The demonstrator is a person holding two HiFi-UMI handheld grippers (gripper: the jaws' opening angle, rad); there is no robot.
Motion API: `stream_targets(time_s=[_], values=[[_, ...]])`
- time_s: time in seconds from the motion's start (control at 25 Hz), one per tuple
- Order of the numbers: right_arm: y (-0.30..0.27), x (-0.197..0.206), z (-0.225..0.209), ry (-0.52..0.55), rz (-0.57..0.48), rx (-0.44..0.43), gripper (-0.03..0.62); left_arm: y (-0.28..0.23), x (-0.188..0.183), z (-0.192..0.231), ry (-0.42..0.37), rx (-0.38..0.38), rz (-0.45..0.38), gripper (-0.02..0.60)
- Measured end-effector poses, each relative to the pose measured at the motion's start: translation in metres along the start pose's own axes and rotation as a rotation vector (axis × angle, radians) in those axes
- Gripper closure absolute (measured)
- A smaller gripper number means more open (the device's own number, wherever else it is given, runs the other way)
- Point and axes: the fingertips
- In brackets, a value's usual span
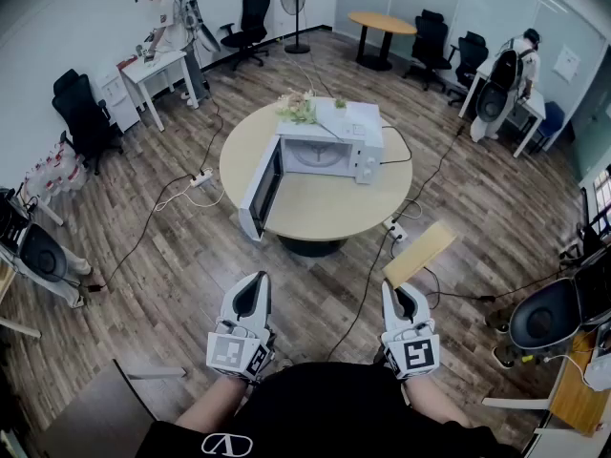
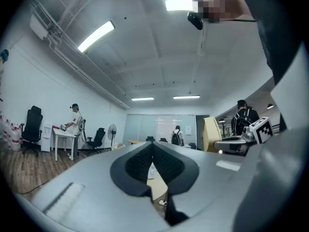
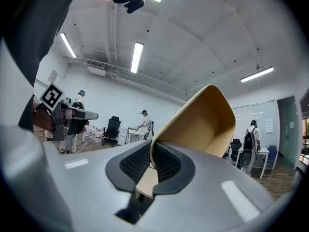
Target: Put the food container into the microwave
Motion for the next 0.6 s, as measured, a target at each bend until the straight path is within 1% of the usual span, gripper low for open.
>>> stream_targets(time_s=[0.16,0.32,0.44,0.52,0.6], values=[[-0.001,-0.004,0.0,0.017,0.024,0.008,0.572,-0.001,0.002,-0.003,-0.007,0.011,0.006,0.581],[0.003,0.001,0.004,0.024,0.009,-0.009,0.572,0.0,0.004,-0.006,0.002,0.01,0.007,0.581],[0.007,0.002,0.006,-0.003,0.01,-0.026,0.572,0.001,0.004,-0.008,0.007,0.012,0.009,0.581],[0.01,0.001,0.005,-0.015,-0.004,-0.024,0.571,0.002,0.004,-0.009,0.007,0.015,0.013,0.581],[0.011,0.0,0.002,-0.001,-0.017,-0.016,0.571,0.001,0.007,-0.012,0.004,0.018,0.017,0.58]])
Point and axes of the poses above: the fingertips, and each gripper's own axes: y backward along the fingers, z to its left, x out of its underside, and after that the axes turned 8 degrees about y, right-handed
